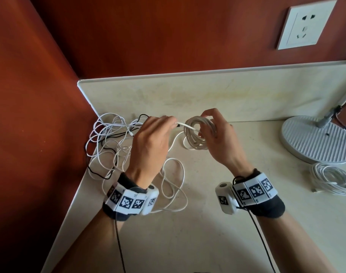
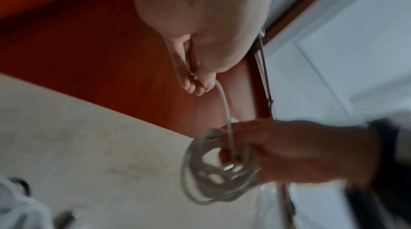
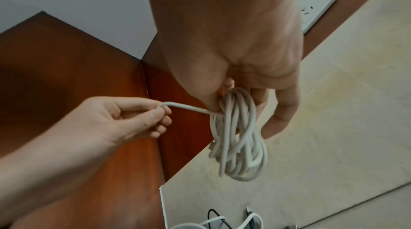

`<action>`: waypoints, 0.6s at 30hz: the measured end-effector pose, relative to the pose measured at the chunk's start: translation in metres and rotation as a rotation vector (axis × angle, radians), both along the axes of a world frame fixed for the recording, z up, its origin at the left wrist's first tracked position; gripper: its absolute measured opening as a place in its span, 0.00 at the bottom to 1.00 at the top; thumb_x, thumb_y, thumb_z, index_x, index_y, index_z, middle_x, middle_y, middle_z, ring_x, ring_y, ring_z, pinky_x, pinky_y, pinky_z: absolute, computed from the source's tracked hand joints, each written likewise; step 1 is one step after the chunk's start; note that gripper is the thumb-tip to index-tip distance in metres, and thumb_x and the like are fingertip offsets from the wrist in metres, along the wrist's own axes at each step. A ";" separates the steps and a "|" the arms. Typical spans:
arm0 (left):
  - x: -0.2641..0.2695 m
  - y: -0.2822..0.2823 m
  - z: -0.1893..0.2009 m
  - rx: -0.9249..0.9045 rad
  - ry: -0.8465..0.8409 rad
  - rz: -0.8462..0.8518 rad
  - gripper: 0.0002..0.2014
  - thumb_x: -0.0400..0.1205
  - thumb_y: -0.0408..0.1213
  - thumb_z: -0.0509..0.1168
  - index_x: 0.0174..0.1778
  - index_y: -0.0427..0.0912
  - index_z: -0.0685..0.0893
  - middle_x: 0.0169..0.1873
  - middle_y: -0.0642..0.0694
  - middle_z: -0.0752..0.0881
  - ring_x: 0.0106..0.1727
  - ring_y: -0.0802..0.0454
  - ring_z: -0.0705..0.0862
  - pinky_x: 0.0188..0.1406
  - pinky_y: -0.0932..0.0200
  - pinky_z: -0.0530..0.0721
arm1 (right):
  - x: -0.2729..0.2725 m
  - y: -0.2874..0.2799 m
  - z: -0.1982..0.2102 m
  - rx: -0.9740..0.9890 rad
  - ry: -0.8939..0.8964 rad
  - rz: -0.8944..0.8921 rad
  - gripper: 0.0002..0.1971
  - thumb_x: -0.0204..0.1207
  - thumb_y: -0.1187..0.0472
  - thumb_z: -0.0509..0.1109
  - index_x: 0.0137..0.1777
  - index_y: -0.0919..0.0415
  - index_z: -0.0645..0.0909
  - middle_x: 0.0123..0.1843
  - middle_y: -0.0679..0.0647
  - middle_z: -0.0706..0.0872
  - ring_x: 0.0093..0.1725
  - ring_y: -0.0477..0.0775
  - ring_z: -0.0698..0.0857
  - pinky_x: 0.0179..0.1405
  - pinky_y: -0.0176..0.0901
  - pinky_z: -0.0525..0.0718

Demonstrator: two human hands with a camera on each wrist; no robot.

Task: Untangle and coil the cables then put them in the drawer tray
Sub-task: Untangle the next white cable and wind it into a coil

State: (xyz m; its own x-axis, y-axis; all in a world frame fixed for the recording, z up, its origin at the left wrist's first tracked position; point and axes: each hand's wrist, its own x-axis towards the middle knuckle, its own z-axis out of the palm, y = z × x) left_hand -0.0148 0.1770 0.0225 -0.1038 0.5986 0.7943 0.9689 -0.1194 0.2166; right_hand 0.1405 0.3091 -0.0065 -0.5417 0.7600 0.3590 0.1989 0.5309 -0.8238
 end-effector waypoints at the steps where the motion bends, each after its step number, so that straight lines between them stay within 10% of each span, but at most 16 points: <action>1: 0.006 -0.003 0.004 0.007 -0.093 -0.028 0.06 0.87 0.30 0.69 0.54 0.33 0.91 0.46 0.46 0.92 0.46 0.44 0.88 0.48 0.49 0.86 | -0.001 0.001 0.000 0.007 0.005 -0.003 0.09 0.88 0.64 0.64 0.66 0.56 0.77 0.39 0.52 0.91 0.35 0.53 0.88 0.34 0.49 0.84; 11: 0.015 -0.016 0.021 -0.010 -0.834 -0.220 0.06 0.86 0.32 0.71 0.55 0.35 0.91 0.42 0.47 0.93 0.42 0.50 0.91 0.49 0.51 0.89 | -0.001 0.008 -0.005 -0.024 0.055 -0.027 0.06 0.90 0.60 0.65 0.64 0.56 0.78 0.44 0.45 0.93 0.40 0.40 0.90 0.34 0.28 0.79; 14: 0.015 -0.015 0.024 0.025 -0.882 -0.246 0.06 0.86 0.30 0.70 0.56 0.31 0.89 0.42 0.46 0.93 0.41 0.50 0.90 0.49 0.57 0.88 | -0.002 0.009 -0.004 0.007 0.071 -0.025 0.06 0.90 0.60 0.65 0.64 0.56 0.77 0.47 0.46 0.93 0.42 0.42 0.91 0.37 0.37 0.86; 18: 0.021 -0.015 0.024 -0.030 -0.735 -0.270 0.05 0.86 0.33 0.72 0.55 0.39 0.91 0.44 0.48 0.93 0.45 0.45 0.91 0.50 0.39 0.90 | -0.002 0.011 -0.008 0.026 0.036 -0.017 0.05 0.90 0.61 0.64 0.63 0.53 0.77 0.49 0.48 0.94 0.43 0.51 0.93 0.39 0.54 0.91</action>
State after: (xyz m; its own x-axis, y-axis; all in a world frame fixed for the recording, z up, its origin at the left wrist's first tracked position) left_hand 0.0066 0.1621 0.0465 -0.4443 0.6983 0.5613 0.5138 -0.3146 0.7981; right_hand 0.1383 0.3206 -0.0144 -0.5152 0.7592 0.3977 0.1789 0.5490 -0.8164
